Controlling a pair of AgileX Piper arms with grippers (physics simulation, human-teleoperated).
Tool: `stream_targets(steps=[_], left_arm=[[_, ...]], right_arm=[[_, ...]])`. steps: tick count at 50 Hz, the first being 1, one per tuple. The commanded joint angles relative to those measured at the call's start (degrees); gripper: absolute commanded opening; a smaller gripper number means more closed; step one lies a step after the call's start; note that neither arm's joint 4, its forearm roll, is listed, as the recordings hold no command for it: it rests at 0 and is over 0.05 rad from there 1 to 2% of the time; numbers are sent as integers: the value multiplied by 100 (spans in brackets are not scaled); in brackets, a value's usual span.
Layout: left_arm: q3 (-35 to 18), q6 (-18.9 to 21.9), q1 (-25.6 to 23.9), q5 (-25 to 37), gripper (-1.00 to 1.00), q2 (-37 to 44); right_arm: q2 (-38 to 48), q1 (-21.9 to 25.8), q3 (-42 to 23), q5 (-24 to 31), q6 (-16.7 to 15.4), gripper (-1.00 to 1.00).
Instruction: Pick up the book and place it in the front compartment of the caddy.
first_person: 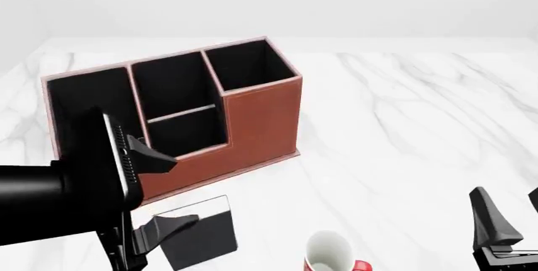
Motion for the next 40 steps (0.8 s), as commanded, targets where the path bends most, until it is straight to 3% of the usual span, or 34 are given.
stream_targets(steps=[1,40], left_arm=[[307,-431,-53,-334,100,124],[505,-413,-36,-242,100,427]], right_arm=[[-4,1,4,2,-1,100],[-4,1,4,2,-2,100]])
